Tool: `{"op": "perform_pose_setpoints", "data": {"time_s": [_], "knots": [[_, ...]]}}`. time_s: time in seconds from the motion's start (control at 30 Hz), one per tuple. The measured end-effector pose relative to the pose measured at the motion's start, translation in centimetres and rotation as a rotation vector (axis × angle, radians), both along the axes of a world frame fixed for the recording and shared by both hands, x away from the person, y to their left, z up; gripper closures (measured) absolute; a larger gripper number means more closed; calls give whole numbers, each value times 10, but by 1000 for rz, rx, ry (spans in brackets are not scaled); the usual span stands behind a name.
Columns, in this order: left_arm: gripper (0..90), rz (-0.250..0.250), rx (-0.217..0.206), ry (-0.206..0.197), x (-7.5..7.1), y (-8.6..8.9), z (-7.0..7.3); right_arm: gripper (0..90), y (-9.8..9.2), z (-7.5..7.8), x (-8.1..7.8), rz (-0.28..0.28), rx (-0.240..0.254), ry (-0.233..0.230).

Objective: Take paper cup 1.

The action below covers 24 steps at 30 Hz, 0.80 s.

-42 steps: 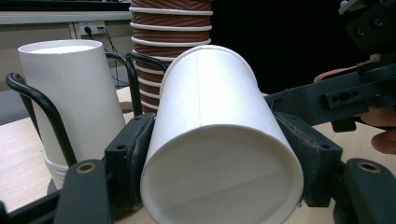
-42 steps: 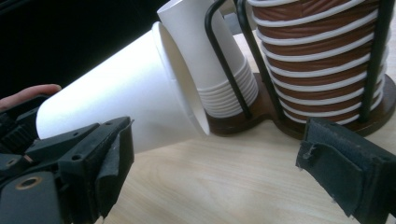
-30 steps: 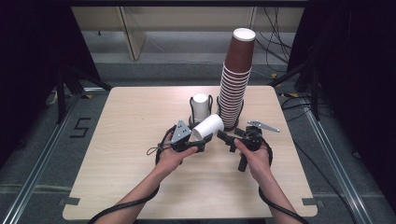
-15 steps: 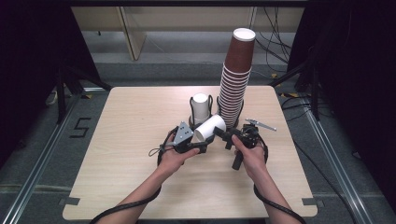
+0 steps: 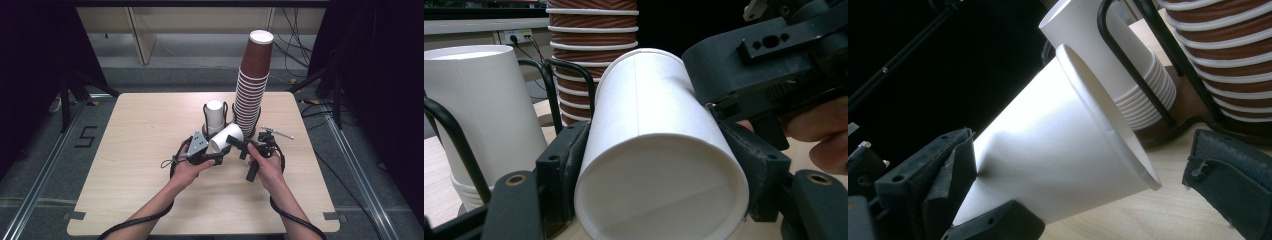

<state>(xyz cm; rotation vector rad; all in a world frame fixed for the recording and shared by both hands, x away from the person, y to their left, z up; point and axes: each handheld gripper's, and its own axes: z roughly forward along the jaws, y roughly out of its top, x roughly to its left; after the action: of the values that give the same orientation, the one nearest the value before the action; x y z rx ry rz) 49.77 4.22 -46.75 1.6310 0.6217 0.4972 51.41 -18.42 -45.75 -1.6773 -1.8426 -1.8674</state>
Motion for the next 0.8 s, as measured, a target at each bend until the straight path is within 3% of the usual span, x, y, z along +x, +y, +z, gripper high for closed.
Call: {"op": "perform_pose_setpoints", "data": {"time_s": [0.17, 0.23, 0.27, 0.4, 0.43, 0.57, 0.6, 0.8], "knots": [[320, 6, -5, -5, 0, -1, 1, 5, 0, -1, 0, 12, 36, 19], [321, 6, -7, -7, 0, -1, 1, 5, 0, -1, 0, 2, 28, 28], [320, 6, -9, -6, 0, -2, 1, 5, 1, -1, 0, 7, 54, 41], [321, 7, -9, -9, -1, -3, 1, 5, 2, 0, -1, 8, 81, 83], [321, 7, -11, -11, -1, -4, 1, 5, 2, -1, 0, 15, 83, 67], [321, 1, -4, -14, -1, -6, 0, 5, 2, -2, 0, 20, 94, 79], [321, 0, -3, -14, -2, -6, 0, 5, 3, -2, 0, 24, 115, 96], [321, -1, 3, -14, -2, -8, 0, 5, 3, -5, 2, 17, 122, 94]]}}
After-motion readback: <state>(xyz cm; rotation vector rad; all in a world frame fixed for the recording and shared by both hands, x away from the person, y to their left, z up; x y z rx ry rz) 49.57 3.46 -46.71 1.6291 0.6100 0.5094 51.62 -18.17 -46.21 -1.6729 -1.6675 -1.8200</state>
